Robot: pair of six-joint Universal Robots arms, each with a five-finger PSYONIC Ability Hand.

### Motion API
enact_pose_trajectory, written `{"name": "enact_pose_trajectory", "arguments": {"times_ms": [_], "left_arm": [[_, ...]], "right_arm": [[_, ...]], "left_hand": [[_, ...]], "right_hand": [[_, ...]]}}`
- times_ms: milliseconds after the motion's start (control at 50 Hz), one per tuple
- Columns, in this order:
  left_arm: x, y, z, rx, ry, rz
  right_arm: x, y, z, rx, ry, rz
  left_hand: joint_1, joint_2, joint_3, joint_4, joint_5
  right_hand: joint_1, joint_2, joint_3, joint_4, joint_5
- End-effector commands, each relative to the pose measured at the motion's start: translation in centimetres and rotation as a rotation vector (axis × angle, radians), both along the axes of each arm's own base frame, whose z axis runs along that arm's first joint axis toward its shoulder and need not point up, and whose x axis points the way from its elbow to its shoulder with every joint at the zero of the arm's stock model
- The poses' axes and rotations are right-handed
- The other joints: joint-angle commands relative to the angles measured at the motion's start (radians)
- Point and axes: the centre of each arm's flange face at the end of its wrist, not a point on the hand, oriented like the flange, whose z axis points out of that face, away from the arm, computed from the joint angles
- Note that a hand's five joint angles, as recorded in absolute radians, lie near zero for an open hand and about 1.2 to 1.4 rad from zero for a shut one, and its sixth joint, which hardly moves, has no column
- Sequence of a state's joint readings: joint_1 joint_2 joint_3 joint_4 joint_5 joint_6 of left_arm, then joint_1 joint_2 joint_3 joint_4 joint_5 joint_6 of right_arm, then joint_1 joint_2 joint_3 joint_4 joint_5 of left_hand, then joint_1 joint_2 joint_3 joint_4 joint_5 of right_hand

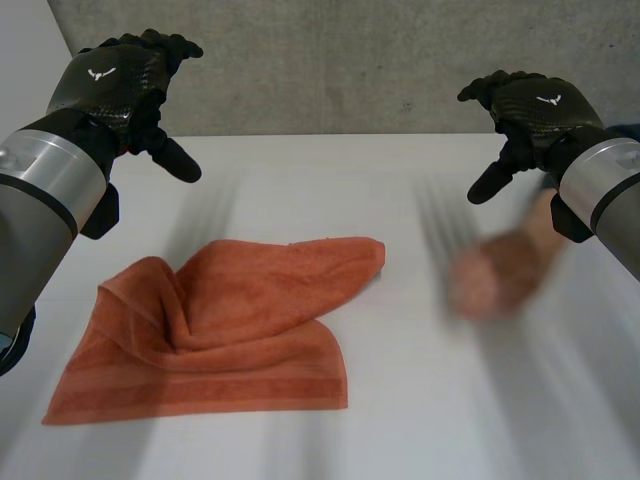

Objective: Fold the laundry

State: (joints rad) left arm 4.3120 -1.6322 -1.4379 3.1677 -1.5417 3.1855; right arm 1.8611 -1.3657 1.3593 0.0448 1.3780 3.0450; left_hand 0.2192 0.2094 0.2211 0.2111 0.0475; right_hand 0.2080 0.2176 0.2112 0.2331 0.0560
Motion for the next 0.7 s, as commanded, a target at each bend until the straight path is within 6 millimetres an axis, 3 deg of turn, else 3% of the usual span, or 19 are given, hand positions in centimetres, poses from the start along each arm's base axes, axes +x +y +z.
{"name": "enact_pose_trajectory", "arguments": {"times_ms": [20, 200, 280, 400, 480, 500, 540, 560, 700], "left_arm": [[0.0, -0.1, -0.1, 0.001, -0.003, 0.000], [-0.1, -0.2, -0.1, -0.014, -0.054, 0.007], [0.1, -0.4, -0.2, -0.034, -0.122, 0.020], [2.0, -1.5, -1.4, 0.004, -0.233, 0.086], [3.8, -2.4, -3.1, 0.093, -0.280, 0.135], [5.0, -3.1, -4.5, 0.161, -0.300, 0.166], [5.7, -3.5, -5.5, 0.203, -0.310, 0.185], [6.0, -3.7, -6.0, 0.221, -0.314, 0.192], [8.6, -5.8, -11.7, 0.414, -0.327, 0.202]], "right_arm": [[0.2, 0.1, 0.0, 0.002, -0.002, 0.025], [0.8, 0.8, -0.1, 0.012, 0.006, 0.045], [2.9, 2.9, -1.3, 0.072, 0.034, 0.128], [5.6, 5.2, -5.4, 0.200, 0.139, 0.237], [7.2, 6.4, -8.1, 0.222, 0.256, 0.313], [7.2, 6.4, -8.1, 0.222, 0.257, 0.313], [8.0, 6.8, -9.7, 0.206, 0.332, 0.357], [8.6, 6.7, -11.3, 0.187, 0.399, 0.387], [9.9, 5.4, -14.5, 0.131, 0.449, 0.416]], "left_hand": [[-0.041, -0.031, -0.043, -0.033, -0.044], [-0.032, -0.022, -0.034, -0.024, -0.035], [-0.023, -0.014, -0.025, -0.015, -0.026], [-0.009, 0.001, -0.011, -0.001, -0.012], [0.000, 0.010, -0.002, 0.008, -0.003], [0.012, 0.022, 0.010, 0.020, 0.009], [0.015, 0.025, 0.013, 0.023, 0.012], [0.018, 0.028, 0.016, 0.026, 0.015], [0.053, 0.063, 0.051, 0.061, 0.050]], "right_hand": [[-0.033, -0.043, -0.037, -0.059, -0.056], [-0.033, -0.043, -0.037, -0.059, -0.056], [-0.033, -0.043, -0.037, -0.059, -0.056], [-0.033, -0.043, -0.037, -0.059, -0.056], [-0.033, -0.043, -0.037, -0.059, -0.056], [-0.033, -0.043, -0.037, -0.059, -0.056], [-0.033, -0.043, -0.037, -0.059, -0.056], [-0.033, -0.043, -0.037, -0.059, -0.056], [0.038, 0.028, 0.035, 0.013, 0.015]]}}
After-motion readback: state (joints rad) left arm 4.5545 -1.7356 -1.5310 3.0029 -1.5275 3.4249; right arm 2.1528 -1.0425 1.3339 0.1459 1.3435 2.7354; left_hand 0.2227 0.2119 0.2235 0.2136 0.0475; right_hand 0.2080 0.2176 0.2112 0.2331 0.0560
